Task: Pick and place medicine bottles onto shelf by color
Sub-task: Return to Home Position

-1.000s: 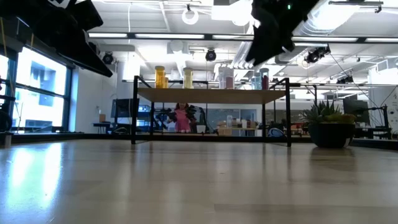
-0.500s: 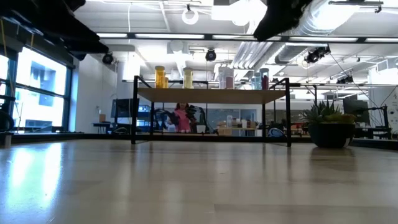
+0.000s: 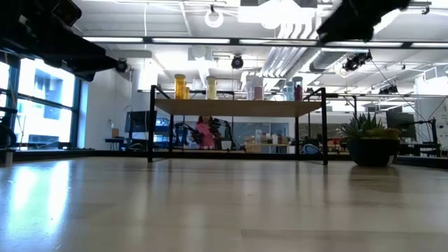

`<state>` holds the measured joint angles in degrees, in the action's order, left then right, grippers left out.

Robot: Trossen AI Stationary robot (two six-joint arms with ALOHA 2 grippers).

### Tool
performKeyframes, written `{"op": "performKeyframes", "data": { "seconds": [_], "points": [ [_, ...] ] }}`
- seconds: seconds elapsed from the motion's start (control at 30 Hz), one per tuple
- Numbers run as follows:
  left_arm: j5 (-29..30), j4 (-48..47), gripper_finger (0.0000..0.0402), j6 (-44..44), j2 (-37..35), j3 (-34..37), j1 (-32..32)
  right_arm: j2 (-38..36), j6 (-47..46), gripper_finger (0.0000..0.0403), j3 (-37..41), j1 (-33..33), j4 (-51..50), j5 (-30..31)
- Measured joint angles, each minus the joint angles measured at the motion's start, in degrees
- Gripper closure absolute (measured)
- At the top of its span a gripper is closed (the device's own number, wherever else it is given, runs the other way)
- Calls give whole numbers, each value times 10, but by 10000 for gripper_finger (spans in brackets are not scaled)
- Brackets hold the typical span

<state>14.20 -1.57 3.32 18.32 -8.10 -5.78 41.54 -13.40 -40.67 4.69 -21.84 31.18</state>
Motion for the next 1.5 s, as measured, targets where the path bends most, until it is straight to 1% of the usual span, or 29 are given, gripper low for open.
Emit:
{"op": "performKeyframes", "data": {
  "seconds": [0.23,0.4,0.6,0.73,0.87,0.97,1.13,1.5],
  "points": [
    [-1,25,200,-8,-20,32,0,-146,-7,203,142,0,95,-1],
    [-1,27,200,-25,-20,37,0,-243,-7,203,202,0,115,-1],
    [-1,30,200,-35,-20,37,0,-326,9,203,263,0,147,-6],
    [-1,34,200,-58,-20,37,1,-370,15,203,324,0,192,-10],
    [-1,32,200,-68,-20,37,1,-411,15,203,365,0,217,-17],
    [-1,31,200,-77,-20,37,1,-414,12,203,380,0,226,-31],
    [4,27,200,-84,-20,37,1,-412,12,203,397,0,249,-34],
    [2,27,200,-80,-20,37,1,-393,4,203,397,0,251,-34]
  ]
}}
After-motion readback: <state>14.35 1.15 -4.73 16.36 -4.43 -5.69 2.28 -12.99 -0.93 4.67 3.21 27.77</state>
